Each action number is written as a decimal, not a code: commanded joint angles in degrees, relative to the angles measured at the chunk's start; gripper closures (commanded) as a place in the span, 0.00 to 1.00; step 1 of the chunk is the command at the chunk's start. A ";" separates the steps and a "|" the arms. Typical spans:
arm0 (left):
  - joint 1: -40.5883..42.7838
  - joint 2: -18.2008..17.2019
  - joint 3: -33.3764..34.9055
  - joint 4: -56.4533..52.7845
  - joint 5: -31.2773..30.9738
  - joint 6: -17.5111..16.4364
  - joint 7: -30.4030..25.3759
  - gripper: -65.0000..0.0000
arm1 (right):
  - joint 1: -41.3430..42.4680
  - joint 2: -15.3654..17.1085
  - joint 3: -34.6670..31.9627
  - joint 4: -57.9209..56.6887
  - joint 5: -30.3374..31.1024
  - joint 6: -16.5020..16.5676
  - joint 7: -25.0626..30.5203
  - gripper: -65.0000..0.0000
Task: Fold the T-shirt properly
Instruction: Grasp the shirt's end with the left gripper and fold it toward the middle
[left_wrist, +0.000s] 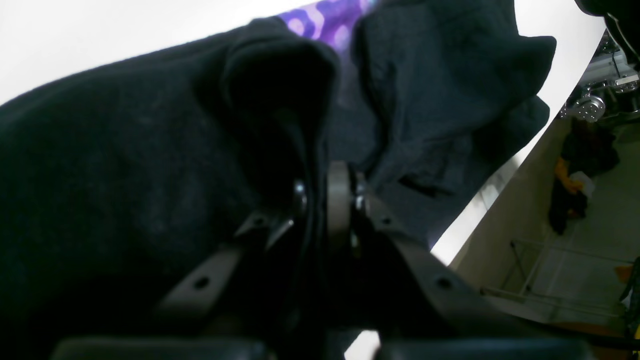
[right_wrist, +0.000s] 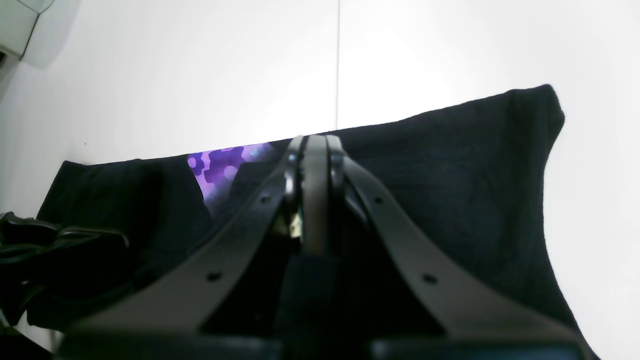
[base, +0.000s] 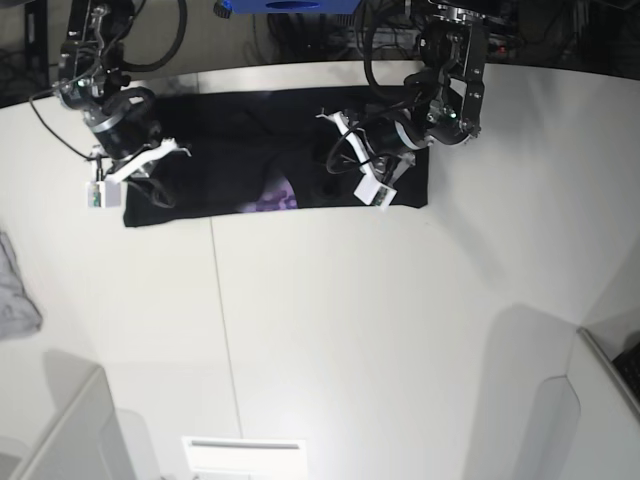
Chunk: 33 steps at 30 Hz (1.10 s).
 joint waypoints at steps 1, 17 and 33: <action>-0.47 0.29 0.01 0.82 -1.30 -0.30 -0.98 0.95 | 0.23 0.50 0.38 0.89 0.99 0.26 1.37 1.00; -8.55 0.02 11.00 -2.61 -1.48 -0.30 -0.98 0.38 | -0.03 0.50 0.30 1.07 0.99 0.26 1.37 1.00; -2.40 -2.97 5.38 12.77 -1.57 -0.30 -1.07 1.00 | -0.12 0.50 0.47 1.07 0.99 0.26 1.37 1.00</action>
